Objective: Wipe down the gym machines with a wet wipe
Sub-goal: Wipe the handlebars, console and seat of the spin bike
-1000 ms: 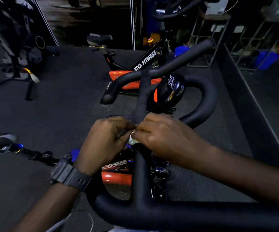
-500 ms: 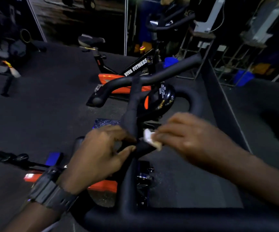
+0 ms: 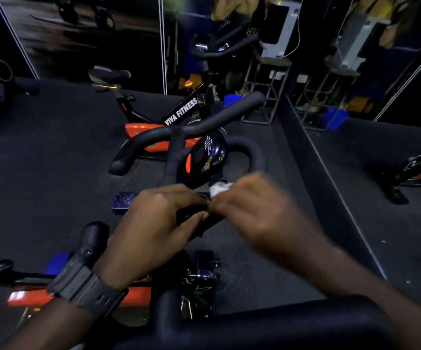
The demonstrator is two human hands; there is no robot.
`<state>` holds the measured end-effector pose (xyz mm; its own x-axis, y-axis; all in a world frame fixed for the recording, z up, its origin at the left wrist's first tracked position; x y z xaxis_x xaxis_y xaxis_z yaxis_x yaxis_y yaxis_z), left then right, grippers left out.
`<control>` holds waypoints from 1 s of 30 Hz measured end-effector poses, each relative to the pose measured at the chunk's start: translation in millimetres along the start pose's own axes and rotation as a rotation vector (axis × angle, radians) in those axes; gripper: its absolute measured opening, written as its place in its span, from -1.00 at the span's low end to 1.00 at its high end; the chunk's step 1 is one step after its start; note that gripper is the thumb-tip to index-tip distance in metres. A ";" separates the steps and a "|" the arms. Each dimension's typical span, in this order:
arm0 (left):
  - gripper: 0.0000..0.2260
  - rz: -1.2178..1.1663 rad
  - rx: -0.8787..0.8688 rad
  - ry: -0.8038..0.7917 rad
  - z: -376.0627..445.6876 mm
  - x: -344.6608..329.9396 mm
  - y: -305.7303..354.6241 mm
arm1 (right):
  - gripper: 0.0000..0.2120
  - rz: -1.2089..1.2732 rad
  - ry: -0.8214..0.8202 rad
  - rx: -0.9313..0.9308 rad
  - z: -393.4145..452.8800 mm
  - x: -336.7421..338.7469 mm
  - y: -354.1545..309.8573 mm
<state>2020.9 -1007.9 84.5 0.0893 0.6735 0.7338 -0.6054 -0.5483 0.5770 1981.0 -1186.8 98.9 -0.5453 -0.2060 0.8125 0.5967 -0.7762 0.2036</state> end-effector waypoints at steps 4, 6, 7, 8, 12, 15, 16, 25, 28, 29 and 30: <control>-0.84 -0.027 0.061 0.016 -6.5 4.6 -7.2 | -0.76 0.040 0.038 -0.002 -8.3 12.1 17.6; -0.84 -0.027 0.069 0.025 -8.8 4.1 -9.3 | -0.84 0.060 0.155 -0.215 -11.1 21.5 42.4; -0.84 -0.024 0.069 0.024 -8.8 3.3 -8.1 | -0.84 0.107 0.161 -0.295 -11.2 17.5 35.6; -0.84 -0.019 0.069 0.022 -8.3 2.9 -6.4 | -0.84 0.154 0.135 -0.290 -9.7 7.9 18.6; -0.84 0.016 0.078 0.002 -11.1 5.1 -3.7 | -0.81 0.242 0.084 -0.098 -12.8 -4.9 -2.7; -0.86 0.012 0.118 0.043 -14.2 5.8 -5.3 | -0.82 0.256 0.165 -0.342 1.6 13.9 32.2; -0.85 0.005 0.139 0.061 -15.6 4.6 -5.0 | -0.84 0.266 0.073 -0.365 9.9 12.6 27.6; -0.76 0.011 0.208 0.136 -24.9 1.2 -3.8 | -0.78 0.173 -0.043 0.240 18.9 -3.5 0.1; -0.81 0.080 0.151 0.108 -24.7 -1.4 -1.1 | -0.72 0.193 0.279 0.015 -20.3 8.6 31.9; -0.81 0.084 0.145 0.105 -24.3 -1.2 0.7 | -0.70 0.206 0.406 -0.115 -29.4 8.0 35.2; -0.80 0.078 0.151 0.107 -23.7 -1.0 2.3 | -0.69 0.242 0.508 -0.264 -35.3 2.6 34.9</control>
<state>2000.7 -998.1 76.6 -0.0426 0.6705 0.7407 -0.4809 -0.6636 0.5731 1979.6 -1235.4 88.8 -0.6635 -0.6019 0.4444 0.6078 -0.7800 -0.1490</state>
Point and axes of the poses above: each hand's wrist, its own z-axis towards the middle knuckle, its own x-axis out of the back of the hand, y = z × x, the point moved 3 cm from there along z, towards the middle knuckle, and after that the axes turned 3 degrees about x, right-handed, at the moved point
